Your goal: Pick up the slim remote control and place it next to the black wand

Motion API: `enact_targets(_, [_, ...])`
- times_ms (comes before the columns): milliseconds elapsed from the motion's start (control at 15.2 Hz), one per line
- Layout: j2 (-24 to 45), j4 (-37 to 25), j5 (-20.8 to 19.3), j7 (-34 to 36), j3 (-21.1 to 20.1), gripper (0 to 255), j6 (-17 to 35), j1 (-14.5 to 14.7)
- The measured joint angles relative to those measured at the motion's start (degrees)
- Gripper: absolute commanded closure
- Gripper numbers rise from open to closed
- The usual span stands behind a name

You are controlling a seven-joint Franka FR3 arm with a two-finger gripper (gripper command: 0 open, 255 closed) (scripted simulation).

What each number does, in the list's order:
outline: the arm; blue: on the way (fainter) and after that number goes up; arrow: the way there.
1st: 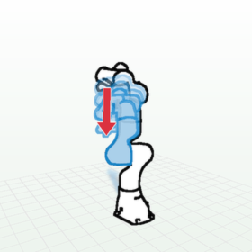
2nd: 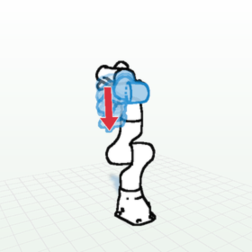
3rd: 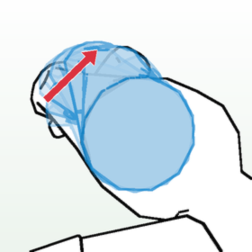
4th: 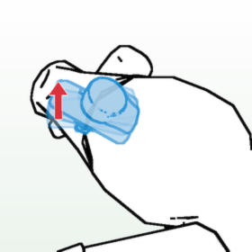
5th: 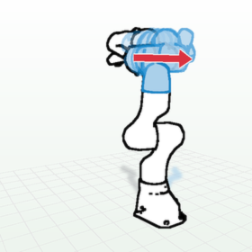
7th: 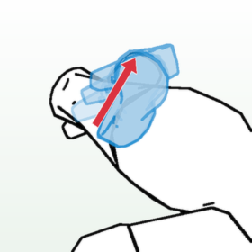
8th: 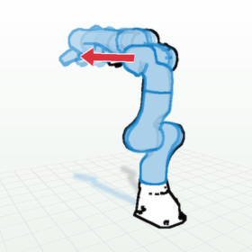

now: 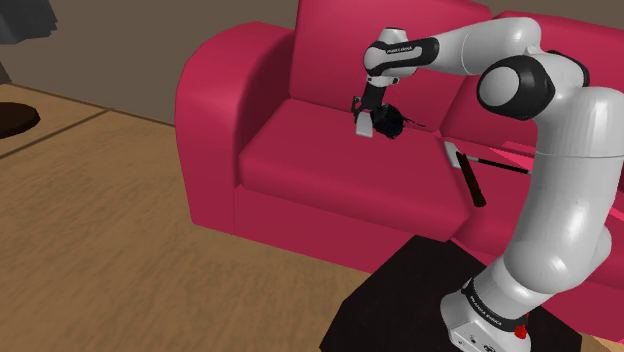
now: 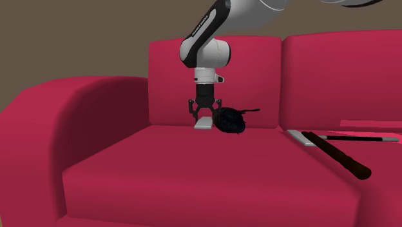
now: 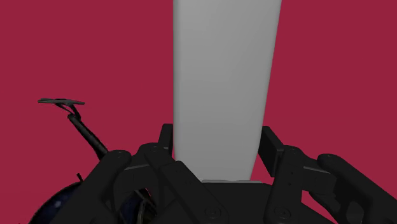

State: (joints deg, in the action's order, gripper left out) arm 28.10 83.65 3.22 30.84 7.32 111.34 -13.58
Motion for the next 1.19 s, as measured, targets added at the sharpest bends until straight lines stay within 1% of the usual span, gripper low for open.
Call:
enact_targets(198, [-1.33,0.04,-0.09,-0.41,0.15,255,-1.25,-0.24])
enact_targets(396, [-5.41,6.12,-0.26,-2.63,0.89,255,0.85,-1.47])
enact_targets(858, [-13.98,18.75,-0.82,-9.44,3.52,255,4.83,-5.50])
enact_targets(1188, [-19.19,25.89,-1.50,-14.50,5.77,255,6.80,-8.39])
